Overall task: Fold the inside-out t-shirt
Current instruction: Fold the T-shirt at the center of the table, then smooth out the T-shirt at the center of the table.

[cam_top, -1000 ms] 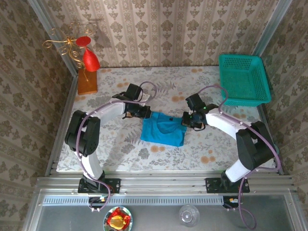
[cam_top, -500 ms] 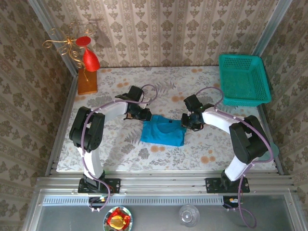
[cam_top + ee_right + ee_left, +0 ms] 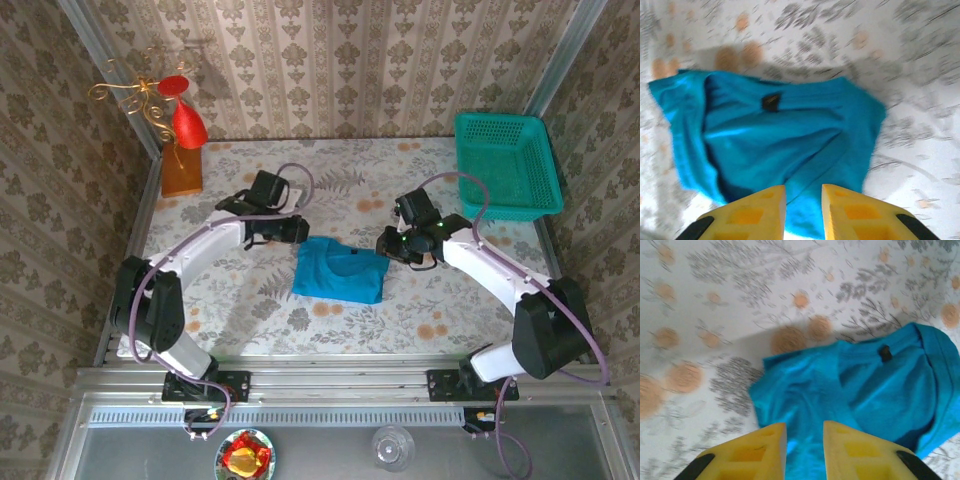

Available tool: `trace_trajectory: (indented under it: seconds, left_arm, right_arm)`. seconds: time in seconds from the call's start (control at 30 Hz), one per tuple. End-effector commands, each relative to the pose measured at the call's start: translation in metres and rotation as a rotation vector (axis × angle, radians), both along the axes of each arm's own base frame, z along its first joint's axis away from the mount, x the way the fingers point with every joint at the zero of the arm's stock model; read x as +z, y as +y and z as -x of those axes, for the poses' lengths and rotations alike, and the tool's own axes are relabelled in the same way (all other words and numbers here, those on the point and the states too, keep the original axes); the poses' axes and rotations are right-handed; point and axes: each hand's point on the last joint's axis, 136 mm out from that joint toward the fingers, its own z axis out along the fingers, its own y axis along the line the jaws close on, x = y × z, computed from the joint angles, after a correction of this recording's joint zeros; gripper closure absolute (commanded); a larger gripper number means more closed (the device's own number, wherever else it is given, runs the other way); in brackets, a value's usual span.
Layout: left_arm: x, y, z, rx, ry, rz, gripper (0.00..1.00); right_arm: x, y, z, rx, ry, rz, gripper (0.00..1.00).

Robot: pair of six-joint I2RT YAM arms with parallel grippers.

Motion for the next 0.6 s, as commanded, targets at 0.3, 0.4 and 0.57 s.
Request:
trace_trajectory:
  seconds: [0.3, 0.4, 0.57]
  left_arm:
    - [-0.123, 0.03, 0.026, 0.219, 0.332, -0.198, 0.87]
    - [-0.137, 0.037, 0.031, 0.229, 0.363, -0.209, 0.88]
    - [-0.128, 0.036, 0.029, 0.221, 0.353, -0.178, 0.88]
  right_arm:
    - [-0.086, 0.025, 0.036, 0.071, 0.307, 0.007, 0.73]
    - [-0.113, -0.006, 0.044, 0.025, 0.362, 0.187, 0.68]
    - [-0.094, 0.013, 0.037, 0.051, 0.302, 0.062, 0.62]
